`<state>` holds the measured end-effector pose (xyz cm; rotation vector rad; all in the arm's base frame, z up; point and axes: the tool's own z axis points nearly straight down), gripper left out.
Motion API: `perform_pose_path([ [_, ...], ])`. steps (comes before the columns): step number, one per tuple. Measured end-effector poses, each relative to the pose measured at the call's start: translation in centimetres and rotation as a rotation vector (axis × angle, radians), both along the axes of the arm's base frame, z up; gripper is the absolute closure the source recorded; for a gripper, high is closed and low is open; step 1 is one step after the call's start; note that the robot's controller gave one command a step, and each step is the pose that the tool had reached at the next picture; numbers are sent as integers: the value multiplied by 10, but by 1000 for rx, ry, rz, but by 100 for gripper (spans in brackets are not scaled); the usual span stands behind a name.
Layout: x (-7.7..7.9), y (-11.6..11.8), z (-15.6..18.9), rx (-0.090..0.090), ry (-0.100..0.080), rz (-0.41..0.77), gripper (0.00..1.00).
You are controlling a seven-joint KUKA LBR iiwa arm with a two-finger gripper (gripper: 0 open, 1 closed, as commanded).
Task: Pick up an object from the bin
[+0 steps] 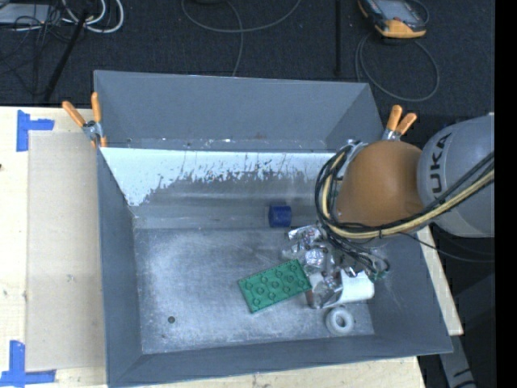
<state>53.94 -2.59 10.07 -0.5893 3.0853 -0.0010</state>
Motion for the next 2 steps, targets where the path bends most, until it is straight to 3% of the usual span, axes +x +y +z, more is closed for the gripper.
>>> perform_pose_path([
  [1,0,6,-27,1,1,-234,0],
  [2,-49,0,-26,4,-18,-193,0],
])
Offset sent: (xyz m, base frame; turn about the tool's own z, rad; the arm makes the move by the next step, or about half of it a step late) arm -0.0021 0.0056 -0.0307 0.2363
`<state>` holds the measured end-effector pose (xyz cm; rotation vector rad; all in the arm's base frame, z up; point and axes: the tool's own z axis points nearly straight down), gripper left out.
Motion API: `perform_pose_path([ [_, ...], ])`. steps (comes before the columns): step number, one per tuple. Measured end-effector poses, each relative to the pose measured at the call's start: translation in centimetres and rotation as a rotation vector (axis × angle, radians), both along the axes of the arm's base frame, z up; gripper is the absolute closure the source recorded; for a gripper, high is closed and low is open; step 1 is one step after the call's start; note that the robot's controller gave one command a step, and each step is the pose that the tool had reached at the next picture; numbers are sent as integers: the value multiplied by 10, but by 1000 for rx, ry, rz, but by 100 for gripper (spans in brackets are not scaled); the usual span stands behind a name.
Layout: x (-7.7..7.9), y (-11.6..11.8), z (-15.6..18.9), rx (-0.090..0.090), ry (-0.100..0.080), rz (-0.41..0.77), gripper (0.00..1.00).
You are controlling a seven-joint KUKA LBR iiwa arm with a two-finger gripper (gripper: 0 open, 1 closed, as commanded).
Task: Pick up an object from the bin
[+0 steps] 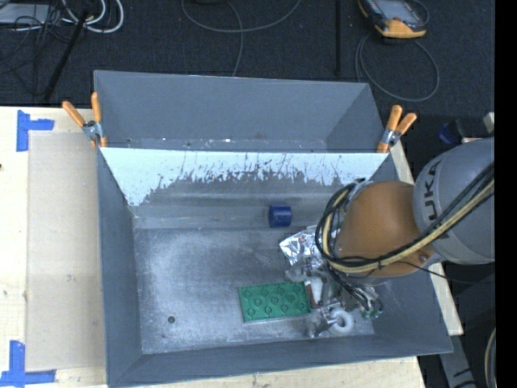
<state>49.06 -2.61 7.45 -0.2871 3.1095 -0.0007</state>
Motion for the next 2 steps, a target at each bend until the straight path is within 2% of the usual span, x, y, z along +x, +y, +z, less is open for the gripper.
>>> perform_pose_path([
  [1,1,0,1,0,3,-1,100],
  [2,3,1,51,-1,14,-2,100],
])
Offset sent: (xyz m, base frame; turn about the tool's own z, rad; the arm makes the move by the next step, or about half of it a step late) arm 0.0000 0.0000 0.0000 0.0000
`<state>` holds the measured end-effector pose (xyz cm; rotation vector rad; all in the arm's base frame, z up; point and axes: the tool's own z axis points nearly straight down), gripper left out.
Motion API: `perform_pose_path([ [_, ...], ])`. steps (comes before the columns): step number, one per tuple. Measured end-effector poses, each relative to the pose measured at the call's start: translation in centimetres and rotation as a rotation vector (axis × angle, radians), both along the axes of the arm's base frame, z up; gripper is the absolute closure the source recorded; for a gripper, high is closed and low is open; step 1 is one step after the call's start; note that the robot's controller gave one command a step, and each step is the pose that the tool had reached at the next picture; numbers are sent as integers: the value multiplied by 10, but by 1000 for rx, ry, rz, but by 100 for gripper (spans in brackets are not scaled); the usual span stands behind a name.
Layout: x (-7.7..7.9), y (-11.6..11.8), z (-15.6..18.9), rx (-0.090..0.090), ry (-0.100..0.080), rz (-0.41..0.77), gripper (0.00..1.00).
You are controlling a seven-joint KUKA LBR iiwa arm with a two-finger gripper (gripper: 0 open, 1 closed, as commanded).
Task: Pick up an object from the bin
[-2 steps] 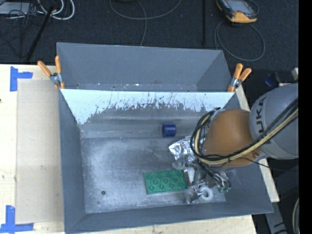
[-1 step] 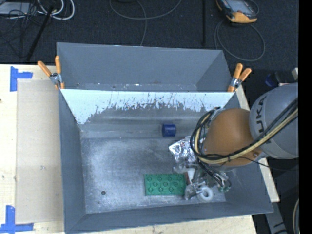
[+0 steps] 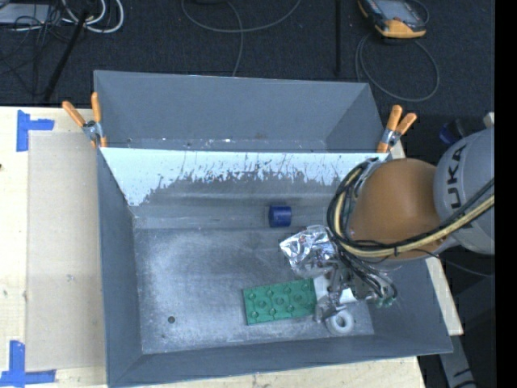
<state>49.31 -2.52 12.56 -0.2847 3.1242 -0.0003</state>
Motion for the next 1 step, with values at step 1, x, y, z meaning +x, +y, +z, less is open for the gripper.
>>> perform_pose_path([
  [1,1,1,26,0,3,-2,100],
])
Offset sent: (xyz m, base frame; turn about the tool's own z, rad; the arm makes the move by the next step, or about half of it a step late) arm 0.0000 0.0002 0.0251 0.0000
